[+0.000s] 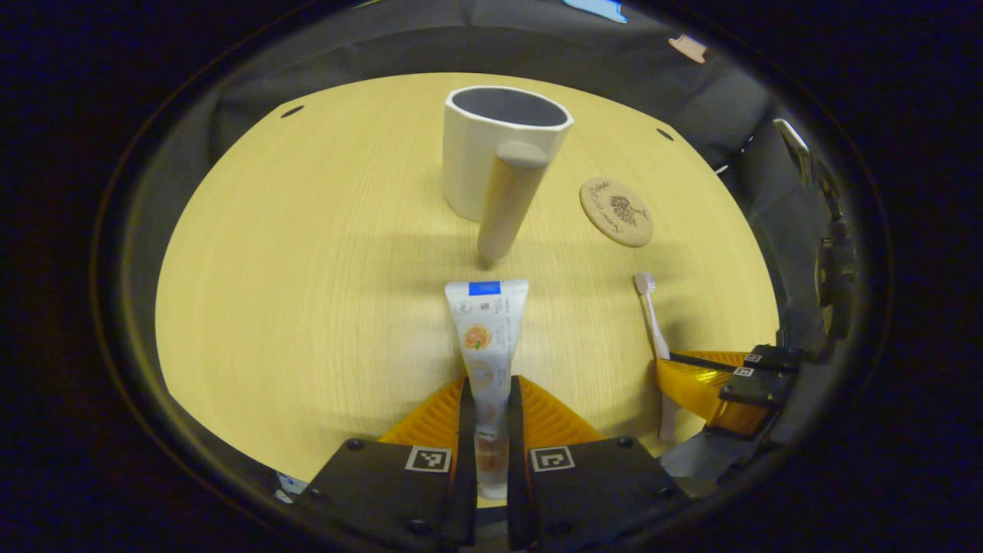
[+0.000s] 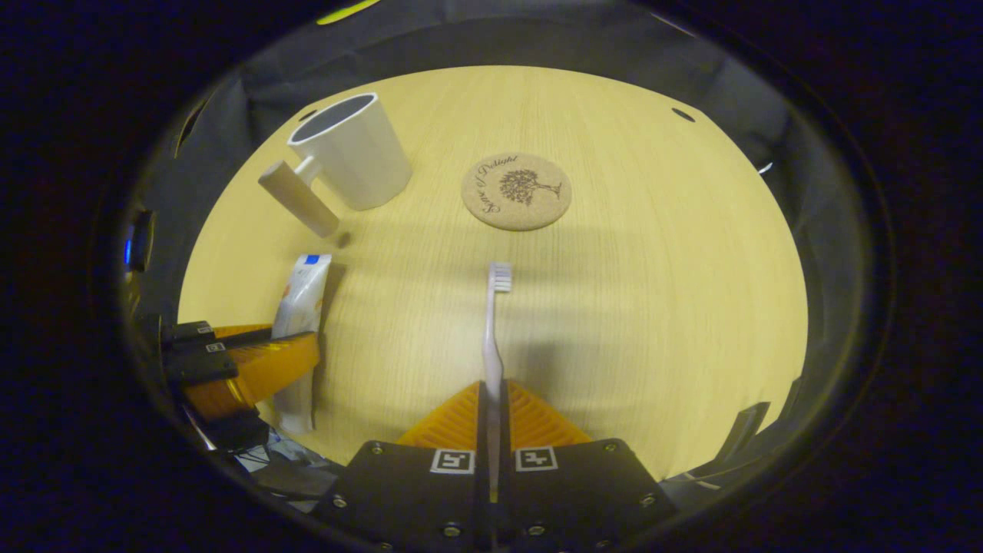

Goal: Put the toothbrush and toothpaste on the desktop into the cup, then pick up the cup and place it on the coaster on the desktop.

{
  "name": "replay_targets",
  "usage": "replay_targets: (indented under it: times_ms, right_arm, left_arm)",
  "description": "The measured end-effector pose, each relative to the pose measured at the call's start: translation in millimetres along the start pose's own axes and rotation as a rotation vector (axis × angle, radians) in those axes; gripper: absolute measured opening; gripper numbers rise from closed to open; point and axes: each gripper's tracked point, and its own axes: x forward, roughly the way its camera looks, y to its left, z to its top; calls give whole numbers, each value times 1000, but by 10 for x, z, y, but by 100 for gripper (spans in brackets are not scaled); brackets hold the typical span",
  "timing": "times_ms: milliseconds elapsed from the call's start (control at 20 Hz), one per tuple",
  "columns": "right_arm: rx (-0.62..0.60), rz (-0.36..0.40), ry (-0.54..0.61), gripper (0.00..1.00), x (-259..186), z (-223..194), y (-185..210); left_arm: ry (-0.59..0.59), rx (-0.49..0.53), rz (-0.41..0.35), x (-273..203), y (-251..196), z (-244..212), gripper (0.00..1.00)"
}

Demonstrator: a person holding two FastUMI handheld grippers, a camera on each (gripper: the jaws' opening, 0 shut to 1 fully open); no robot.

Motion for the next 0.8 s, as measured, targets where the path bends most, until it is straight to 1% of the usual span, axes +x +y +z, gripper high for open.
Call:
replay_targets:
  times_ms: [150,400,450,800]
  right_arm:
    - [20,13,-46,5,-73,99,-12]
    - [43,41,-140,5,-223,311,-13]
    - [46,46,-159,5,-247,365,-19]
    - [51,88,-287,5,-430,682,-23]
  left_arm:
    - [-49,-17,5,-87,65,98,23]
    - [-126,-52,6,-245,164,261,22]
    - [-141,-57,8,-286,175,308,23]
    - [-270,-89,14,-553,282,633,22]
